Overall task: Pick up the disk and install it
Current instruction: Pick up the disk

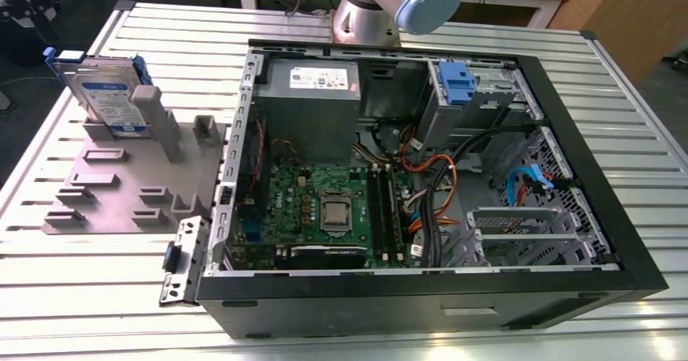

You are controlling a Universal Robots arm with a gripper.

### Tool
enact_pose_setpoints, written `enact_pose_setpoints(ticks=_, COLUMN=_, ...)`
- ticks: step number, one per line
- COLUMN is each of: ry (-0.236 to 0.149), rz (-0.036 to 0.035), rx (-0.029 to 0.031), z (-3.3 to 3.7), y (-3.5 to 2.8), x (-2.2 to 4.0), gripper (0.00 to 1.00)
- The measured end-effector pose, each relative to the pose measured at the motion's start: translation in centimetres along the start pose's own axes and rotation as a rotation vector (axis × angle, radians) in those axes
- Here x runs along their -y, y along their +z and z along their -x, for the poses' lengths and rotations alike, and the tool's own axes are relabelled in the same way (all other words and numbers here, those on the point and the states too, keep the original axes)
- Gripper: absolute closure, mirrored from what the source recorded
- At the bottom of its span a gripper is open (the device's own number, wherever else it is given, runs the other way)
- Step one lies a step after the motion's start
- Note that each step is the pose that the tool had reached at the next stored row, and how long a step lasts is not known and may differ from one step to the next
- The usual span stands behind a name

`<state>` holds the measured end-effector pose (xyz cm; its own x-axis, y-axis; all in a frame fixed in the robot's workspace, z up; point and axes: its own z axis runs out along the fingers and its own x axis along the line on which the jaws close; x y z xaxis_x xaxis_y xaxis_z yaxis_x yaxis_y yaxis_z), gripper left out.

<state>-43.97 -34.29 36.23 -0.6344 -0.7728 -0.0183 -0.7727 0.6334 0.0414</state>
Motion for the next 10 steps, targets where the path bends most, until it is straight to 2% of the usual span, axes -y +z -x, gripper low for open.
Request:
enact_pose_setpoints(ticks=6, ry=-0.109, rz=0.0020, rx=-0.0046, z=0.00, y=0.09, x=0.01, gripper=0.89)
enact_pose_setpoints(ticks=10, ry=-0.161, rz=0.0030, rx=-0.0069, z=0.00, y=0.16, x=0.01, gripper=0.89)
